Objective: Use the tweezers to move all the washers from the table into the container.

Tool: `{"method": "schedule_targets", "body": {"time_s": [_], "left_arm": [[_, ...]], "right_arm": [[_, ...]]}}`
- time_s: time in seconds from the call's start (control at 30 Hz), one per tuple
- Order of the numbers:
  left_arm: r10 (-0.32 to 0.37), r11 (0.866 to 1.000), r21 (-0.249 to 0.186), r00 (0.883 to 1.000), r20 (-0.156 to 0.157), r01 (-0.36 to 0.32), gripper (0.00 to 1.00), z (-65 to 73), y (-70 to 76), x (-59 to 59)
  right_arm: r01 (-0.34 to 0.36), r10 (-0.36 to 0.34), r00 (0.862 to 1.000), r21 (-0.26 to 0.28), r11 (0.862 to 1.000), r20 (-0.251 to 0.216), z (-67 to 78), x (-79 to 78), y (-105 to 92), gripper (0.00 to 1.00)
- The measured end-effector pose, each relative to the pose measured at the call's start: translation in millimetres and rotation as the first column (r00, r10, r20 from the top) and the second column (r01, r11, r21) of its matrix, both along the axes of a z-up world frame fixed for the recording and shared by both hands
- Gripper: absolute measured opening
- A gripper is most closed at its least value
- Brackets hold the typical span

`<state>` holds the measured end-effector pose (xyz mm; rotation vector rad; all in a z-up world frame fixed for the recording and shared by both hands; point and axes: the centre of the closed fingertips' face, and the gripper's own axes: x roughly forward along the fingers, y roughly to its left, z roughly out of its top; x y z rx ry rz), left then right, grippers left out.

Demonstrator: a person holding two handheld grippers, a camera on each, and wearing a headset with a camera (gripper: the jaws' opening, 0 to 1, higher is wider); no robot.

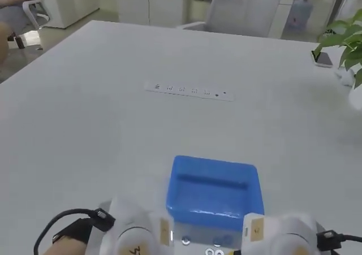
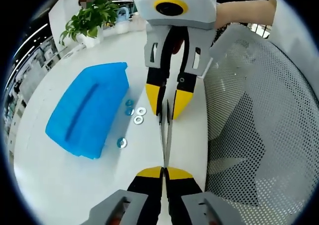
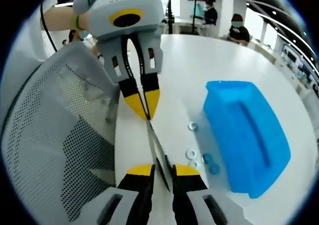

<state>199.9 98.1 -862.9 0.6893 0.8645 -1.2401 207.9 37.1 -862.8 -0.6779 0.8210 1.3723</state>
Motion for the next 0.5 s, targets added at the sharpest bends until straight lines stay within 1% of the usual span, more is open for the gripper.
{"method": "schedule_targets", "body": {"time_s": [0.07, 0.17, 0.2, 0.27, 0.33, 0.37, 0.4, 0.47, 0.5], "left_arm": [[0.003, 1.0, -0.005, 1.0, 0.005, -0.003, 0.0, 0.6, 0.3, -0.4], [0.009, 1.0, -0.025, 1.0, 0.01, -0.009, 0.0, 3.2, 0.5, -1.5], [0.011, 1.0, -0.027, 1.0, 0.015, -0.01, 0.0, 4.2, 0.5, -1.6], [0.007, 0.999, -0.036, 0.999, 0.038, -0.006, 0.0, 11.0, -0.7, -2.0], [0.005, 0.999, -0.05, 0.998, 0.067, -0.002, 0.0, 21.1, -2.6, -1.6], [0.01, 0.998, -0.059, 0.997, 0.072, -0.005, 0.0, 25.6, -3.4, -1.4], [0.017, 0.997, -0.078, 0.997, 0.074, -0.011, 0.0, 33.6, -5.7, -2.0], [0.02, 0.994, -0.111, 0.996, 0.09, -0.01, 0.0, 45.3, -10.2, -1.5], [0.022, 0.99, -0.144, 0.995, 0.096, -0.008, 0.0, 54.7, -14.9, -1.9]], "right_arm": [[-0.004, 0.004, 1.0, 0.0, 1.0, 0.002, -1.2, -1.9, 0.3, 0.11], [-0.004, 0.003, 1.0, 0.004, 1.0, 0.007, -1.9, -1.5, 1.1, 0.11], [-0.001, 0.001, 1.0, 0.005, 1.0, 0.003, -1.8, -1.8, 1.1, 0.11], [-0.001, 0.001, 1.0, 0.014, 1.0, 0.01, -1.6, -0.8, 2.1, 0.09], [0.004, -0.004, 1.0, 0.026, 1.0, 0.016, -0.4, 0.3, 2.7, 0.09], [0.01, -0.01, 1.0, 0.033, 0.999, 0.013, 0.2, 0.4, 2.9, 0.09], [0.017, -0.018, 1.0, 0.041, 0.999, 0.012, 1.2, 0.8, 2.6, 0.09], [0.032, -0.033, 0.999, 0.064, 0.997, 0.011, 4.3, 0.7, 2.8, 0.1], [0.034, -0.035, 0.999, 0.067, 0.997, 0.011, 4.9, 0.6, 2.6, 0.1]]}}
